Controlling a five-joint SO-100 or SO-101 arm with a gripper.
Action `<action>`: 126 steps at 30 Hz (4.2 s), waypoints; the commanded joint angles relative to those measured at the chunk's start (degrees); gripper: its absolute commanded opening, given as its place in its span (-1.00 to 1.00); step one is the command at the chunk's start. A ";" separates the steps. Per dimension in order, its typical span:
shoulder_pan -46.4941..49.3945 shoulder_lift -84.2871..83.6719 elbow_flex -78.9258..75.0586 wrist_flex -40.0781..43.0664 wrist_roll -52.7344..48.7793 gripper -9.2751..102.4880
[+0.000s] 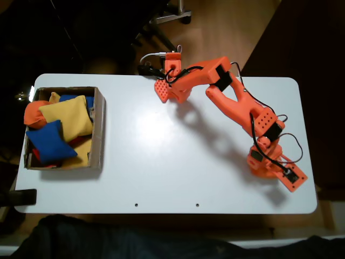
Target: Grasp a bag and put it in the box.
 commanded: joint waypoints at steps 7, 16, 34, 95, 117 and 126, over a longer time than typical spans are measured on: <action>-0.62 -0.44 -1.76 0.26 0.62 -0.17; -1.14 -0.44 -1.93 0.70 0.88 -0.57; -1.41 0.44 -2.72 2.81 1.76 -0.77; 0.70 29.97 -5.36 24.87 7.82 -0.78; 3.16 38.50 -12.39 40.34 8.88 -0.78; 5.19 42.10 -13.18 45.53 8.53 -0.78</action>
